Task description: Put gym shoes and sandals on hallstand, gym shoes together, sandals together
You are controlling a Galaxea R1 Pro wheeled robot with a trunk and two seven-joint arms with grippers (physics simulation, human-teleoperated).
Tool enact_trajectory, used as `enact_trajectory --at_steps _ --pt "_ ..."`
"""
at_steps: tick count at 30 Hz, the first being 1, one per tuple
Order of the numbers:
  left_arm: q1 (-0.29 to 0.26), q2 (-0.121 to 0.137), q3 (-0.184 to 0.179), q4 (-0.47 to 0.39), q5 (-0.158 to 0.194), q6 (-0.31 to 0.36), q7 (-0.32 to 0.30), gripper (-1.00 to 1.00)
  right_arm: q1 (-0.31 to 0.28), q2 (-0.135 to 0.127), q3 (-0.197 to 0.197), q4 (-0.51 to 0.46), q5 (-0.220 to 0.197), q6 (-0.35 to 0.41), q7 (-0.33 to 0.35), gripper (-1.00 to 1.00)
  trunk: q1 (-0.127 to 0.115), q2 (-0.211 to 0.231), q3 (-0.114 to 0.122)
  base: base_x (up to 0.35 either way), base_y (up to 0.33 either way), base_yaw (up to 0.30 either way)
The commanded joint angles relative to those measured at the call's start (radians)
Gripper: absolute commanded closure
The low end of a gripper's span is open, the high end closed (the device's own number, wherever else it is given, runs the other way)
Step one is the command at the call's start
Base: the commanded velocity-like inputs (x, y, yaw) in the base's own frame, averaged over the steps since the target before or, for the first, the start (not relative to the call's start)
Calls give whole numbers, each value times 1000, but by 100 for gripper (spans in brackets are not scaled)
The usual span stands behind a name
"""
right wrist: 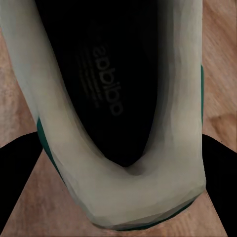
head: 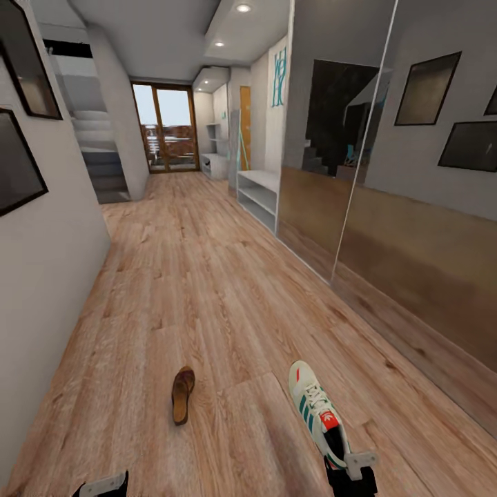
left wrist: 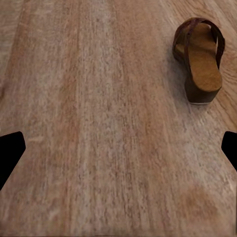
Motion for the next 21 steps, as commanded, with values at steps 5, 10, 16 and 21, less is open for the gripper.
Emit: enact_trajectory --at_steps 5,10,16,21 --pt "-1 0 3 1 1 -3 -2 -100 0 0 -8 0 11 -3 -4 100 0 0 -4 104 -255 259" --pt "-1 0 3 0 1 -4 -2 -100 0 -2 -7 0 13 -5 -3 100 0 0 -5 94 -261 75" --pt "-1 0 4 1 2 -3 -2 -100 0 -9 -6 1 15 -6 -1 100 0 0 -5 44 -120 12" --pt "-1 0 4 1 2 -3 -2 -100 0 -10 -5 2 16 -6 0 100 0 0 -5 6 -17 2"
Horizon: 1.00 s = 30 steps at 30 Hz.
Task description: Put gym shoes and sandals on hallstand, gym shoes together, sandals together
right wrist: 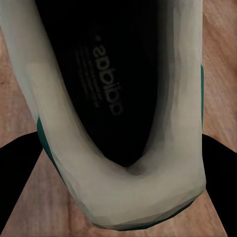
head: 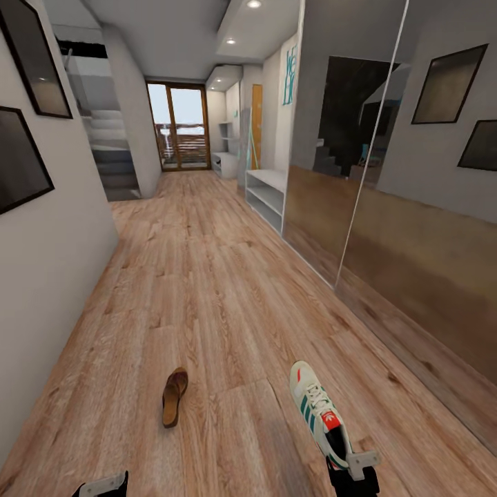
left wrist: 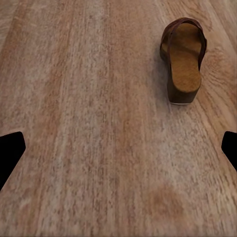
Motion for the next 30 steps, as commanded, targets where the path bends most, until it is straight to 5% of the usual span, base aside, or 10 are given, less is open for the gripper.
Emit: enact_trajectory --at_steps 1,30 --pt "-1 0 3 1 1 -3 -3 -100 -1 0 -8 1 11 -3 -4 100 0 0 -1 3 -7 1" --pt "-1 0 3 0 1 -4 -3 -100 -1 9 -9 -4 8 -2 -6 100 0 0 -2 24 -1 5"
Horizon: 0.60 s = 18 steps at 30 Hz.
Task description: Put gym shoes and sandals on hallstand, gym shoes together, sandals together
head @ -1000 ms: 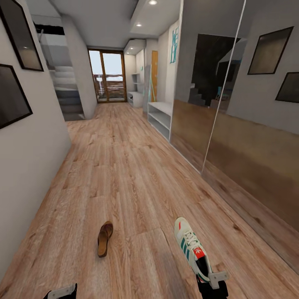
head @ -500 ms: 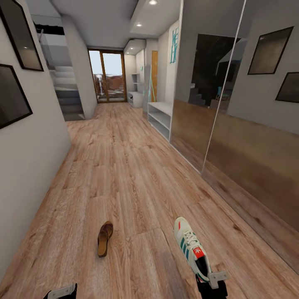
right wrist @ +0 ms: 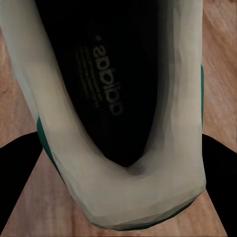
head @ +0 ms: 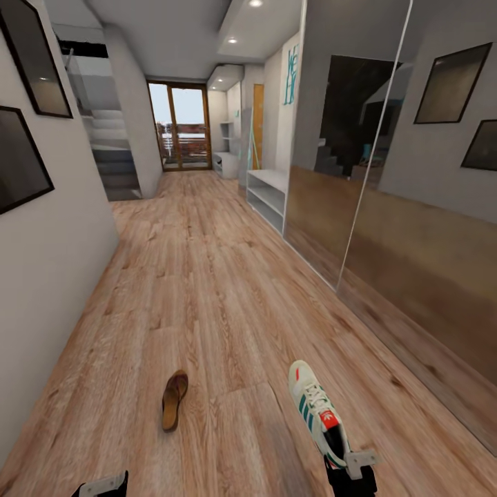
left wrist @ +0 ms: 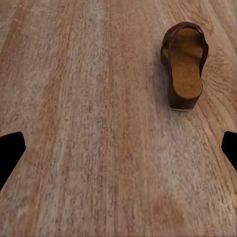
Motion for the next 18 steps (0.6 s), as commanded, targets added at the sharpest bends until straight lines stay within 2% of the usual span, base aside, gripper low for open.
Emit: enact_trajectory --at_steps 1,18 --pt "-1 0 3 1 1 -3 -2 -100 -1 1 -8 1 11 -3 -4 100 0 0 -1 238 0 129" --pt "-1 0 3 1 0 -3 -2 -100 -1 1 -9 0 10 -4 -6 100 0 0 -16 322 0 205"
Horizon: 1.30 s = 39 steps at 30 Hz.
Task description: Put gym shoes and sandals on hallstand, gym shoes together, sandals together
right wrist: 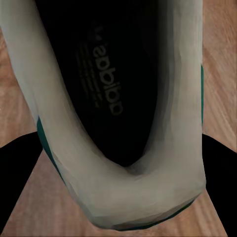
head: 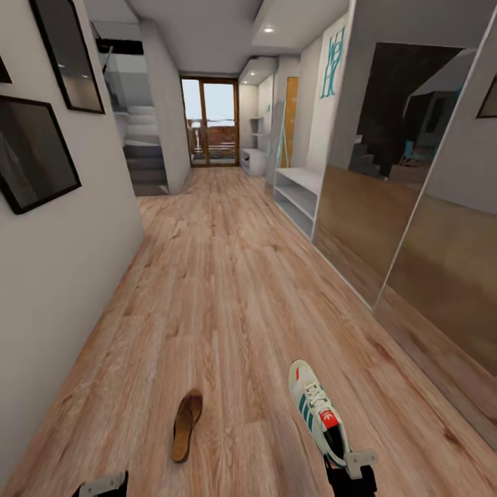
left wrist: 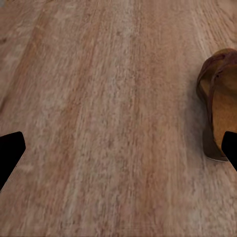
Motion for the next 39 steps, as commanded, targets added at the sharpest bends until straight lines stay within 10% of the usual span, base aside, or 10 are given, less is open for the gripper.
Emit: enact_trajectory --at_steps 1,8,11,20,39 --pt "-1 0 2 1 1 -3 -2 -100 -1 0 -9 1 10 -3 -4 100 0 0 -2 338 0 123" --pt "-2 -2 -3 0 -1 -2 -7 -100 -1 0 -12 -21 9 0 -4 100 0 0 -3 308 0 42" --pt "-11 -1 0 0 -20 14 -11 -100 -1 2 -11 -210 8 26 -3 100 0 0 -3 39 0 2" --pt "-196 -13 -1 -4 -151 289 -16 -100 -7 81 -6 -692 6 471 6 100 0 0 -3 4 0 0" --pt "-207 -15 -34 1 -158 293 -15 -100 -8 53 -35 -784 11 520 216 100 0 0 -3 122 0 0"
